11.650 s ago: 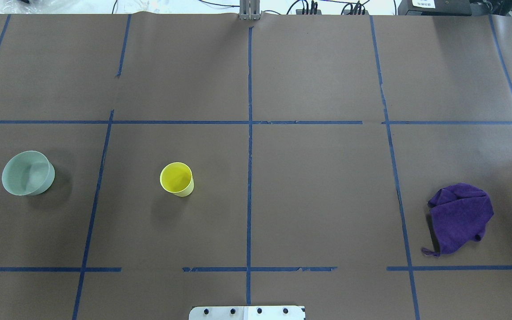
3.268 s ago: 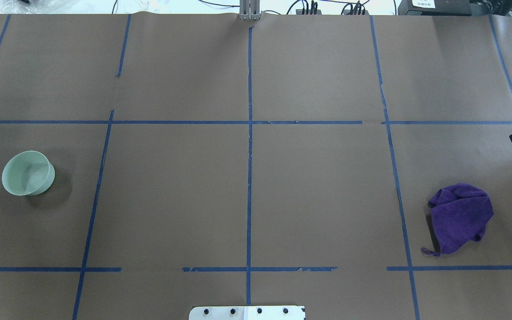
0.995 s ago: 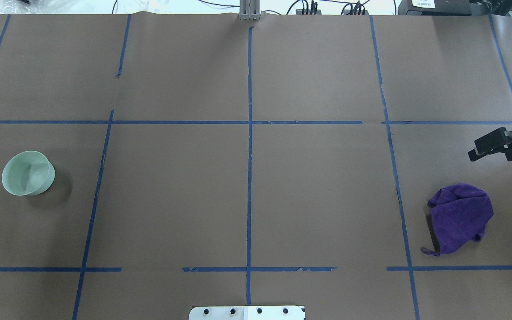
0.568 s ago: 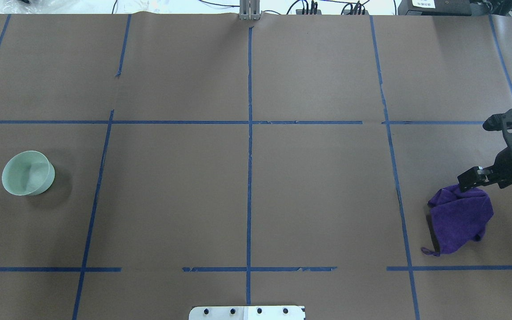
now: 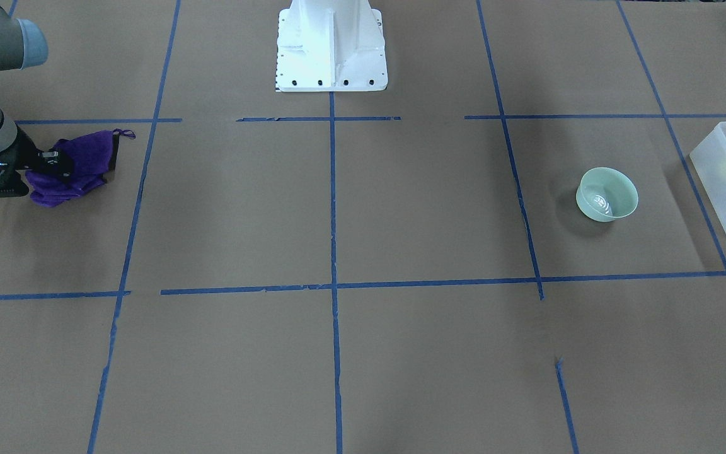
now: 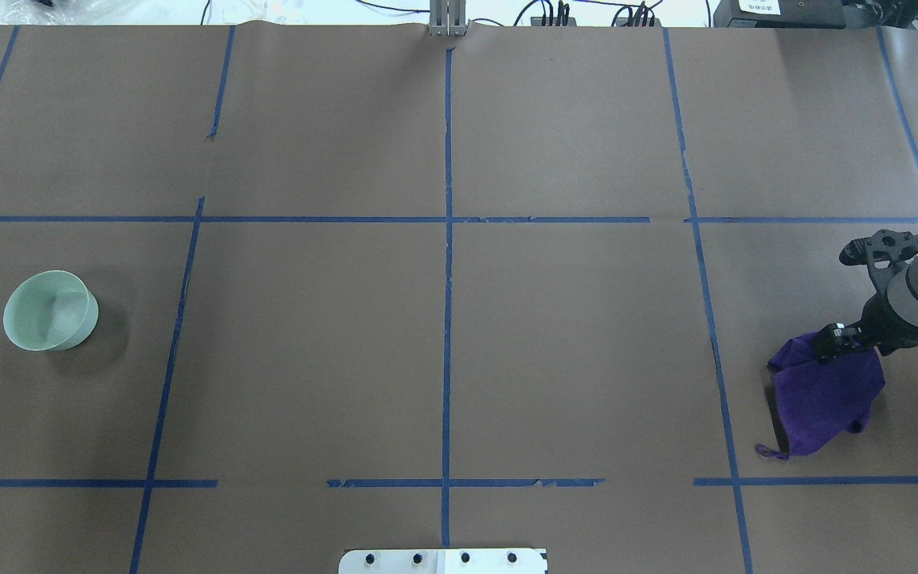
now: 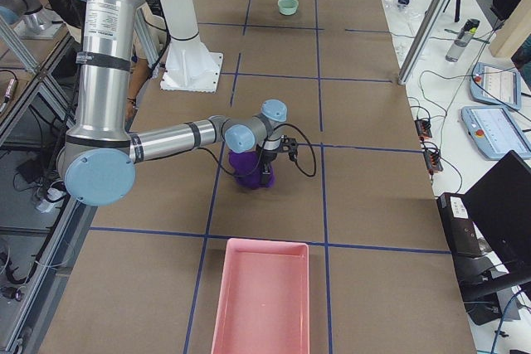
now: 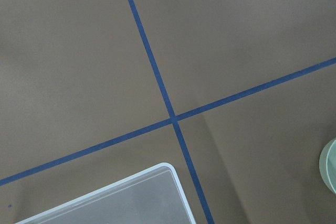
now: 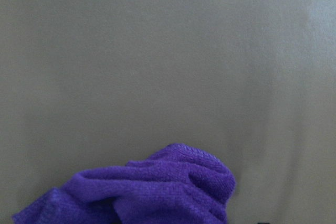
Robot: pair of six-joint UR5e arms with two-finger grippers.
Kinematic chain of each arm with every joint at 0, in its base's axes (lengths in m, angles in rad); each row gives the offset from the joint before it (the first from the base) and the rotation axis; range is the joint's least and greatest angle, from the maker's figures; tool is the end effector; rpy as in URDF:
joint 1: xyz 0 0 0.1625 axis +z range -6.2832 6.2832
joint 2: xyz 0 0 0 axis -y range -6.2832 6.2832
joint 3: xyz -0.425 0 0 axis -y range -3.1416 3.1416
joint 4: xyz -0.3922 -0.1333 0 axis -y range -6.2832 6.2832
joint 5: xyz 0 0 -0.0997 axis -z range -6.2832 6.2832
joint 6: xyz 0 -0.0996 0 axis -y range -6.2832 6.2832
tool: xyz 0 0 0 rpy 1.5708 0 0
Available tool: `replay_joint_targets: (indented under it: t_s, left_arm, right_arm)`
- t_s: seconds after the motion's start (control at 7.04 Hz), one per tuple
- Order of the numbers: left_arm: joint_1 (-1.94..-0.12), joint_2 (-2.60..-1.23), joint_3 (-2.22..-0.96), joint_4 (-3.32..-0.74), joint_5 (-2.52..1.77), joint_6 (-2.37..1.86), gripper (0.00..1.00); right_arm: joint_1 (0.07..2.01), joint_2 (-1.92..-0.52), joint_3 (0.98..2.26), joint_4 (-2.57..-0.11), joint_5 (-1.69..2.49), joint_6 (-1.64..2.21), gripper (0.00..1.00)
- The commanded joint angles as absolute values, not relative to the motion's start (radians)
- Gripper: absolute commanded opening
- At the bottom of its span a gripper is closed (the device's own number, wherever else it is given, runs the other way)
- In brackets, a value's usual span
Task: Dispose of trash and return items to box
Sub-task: 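Lower the right gripper onto the purple cloth and grasp it, then lift the purple cloth with the right gripper and drop it into the pink bin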
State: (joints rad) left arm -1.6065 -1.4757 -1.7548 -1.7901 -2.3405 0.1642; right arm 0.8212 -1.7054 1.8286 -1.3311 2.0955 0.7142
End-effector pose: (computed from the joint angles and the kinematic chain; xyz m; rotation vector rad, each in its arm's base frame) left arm -0.0806 -0.4644 0.5887 0.3682 0.7319 0.2398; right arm -0.2496 -0.3906 0.5807 -0.0831 -0.6231 -0.1294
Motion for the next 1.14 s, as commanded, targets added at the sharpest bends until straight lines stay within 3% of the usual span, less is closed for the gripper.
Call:
replay_joint_targets:
  t_s: [0.0,0.43,0.57,0.85,0.99]
  left_arm:
    - [-1.606,-1.476,-1.759,-1.79,-2.342,0.164,1.0]
    - [-1.608,-1.474,-1.77,-1.789,-2.349,0.164,1.0]
    - [-1.608,-1.474,-1.772,-1.789,-2.349,0.164,1.0]
    - [-1.608,-1.471,-1.767,-1.789,-2.377,0.164,1.0]
    - [-1.608,-1.471,-1.764,-1.789,-2.397,0.164,1.0]
  right_arm:
    - [0.819,-1.698,1.821,-1.328,2.103,0.706,0.0]
    - [0.827,-1.713,1.905,-1.333,2.109,0.709,0.0]
    - [0.872,-1.726,1.989,-1.366,2.13,0.707,0.0]
    - [1.152,-1.732,2.176,-1.546,2.293,0.655,0.0]
    - [1.321,-1.732,2.166,-1.598,2.403,0.497,0.0]
